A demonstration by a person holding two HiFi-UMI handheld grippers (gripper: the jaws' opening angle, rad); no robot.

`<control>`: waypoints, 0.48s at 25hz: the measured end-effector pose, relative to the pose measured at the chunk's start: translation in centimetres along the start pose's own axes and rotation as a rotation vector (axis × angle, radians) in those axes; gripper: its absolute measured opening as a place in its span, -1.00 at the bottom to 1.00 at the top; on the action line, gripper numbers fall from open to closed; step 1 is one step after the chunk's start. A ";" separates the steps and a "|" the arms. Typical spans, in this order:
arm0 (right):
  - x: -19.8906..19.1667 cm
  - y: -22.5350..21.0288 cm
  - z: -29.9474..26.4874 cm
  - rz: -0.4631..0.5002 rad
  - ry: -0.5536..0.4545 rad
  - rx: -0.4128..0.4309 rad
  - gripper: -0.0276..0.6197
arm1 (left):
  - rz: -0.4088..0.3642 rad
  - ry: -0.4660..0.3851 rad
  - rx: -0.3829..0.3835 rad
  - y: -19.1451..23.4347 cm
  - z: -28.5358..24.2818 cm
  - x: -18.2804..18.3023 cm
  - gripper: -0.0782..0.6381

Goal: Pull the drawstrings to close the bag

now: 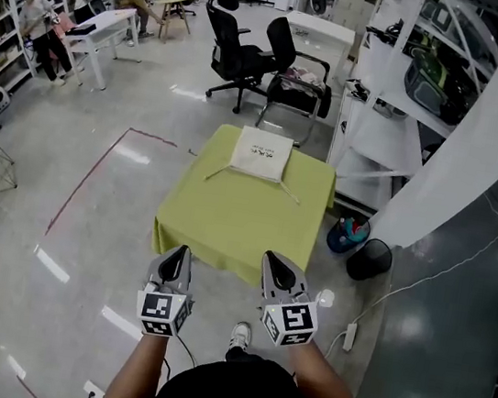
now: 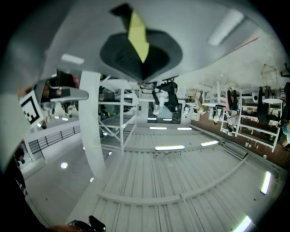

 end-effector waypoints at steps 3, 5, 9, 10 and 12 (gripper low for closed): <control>-0.2 -1.4 -1.7 -0.003 0.011 0.012 -0.95 | 0.001 0.011 0.002 0.2 -2.3 0.1 -0.77; -0.5 -2.6 -2.6 -0.008 0.017 0.018 -0.95 | 0.000 0.021 0.003 0.1 -3.9 0.0 -0.77; -1.0 -4.8 -4.5 -0.019 0.026 0.034 -0.95 | -0.001 0.035 0.007 -0.2 -6.8 0.1 -0.77; -1.2 -5.3 -4.9 -0.020 0.029 0.037 -0.95 | 0.003 0.038 0.010 -0.3 -7.5 0.0 -0.77; -1.6 -6.3 -5.7 -0.021 0.037 0.044 -0.95 | 0.007 0.043 0.014 -0.5 -8.7 0.0 -0.77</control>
Point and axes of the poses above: the fingertips, and each gripper's own axes: z backward along the fingers, y to its left, x out of its top, the point moved 10 cm from there along z, backward along the fingers, and after that the axes turned 1 degree about z, right-handed, at the moved point
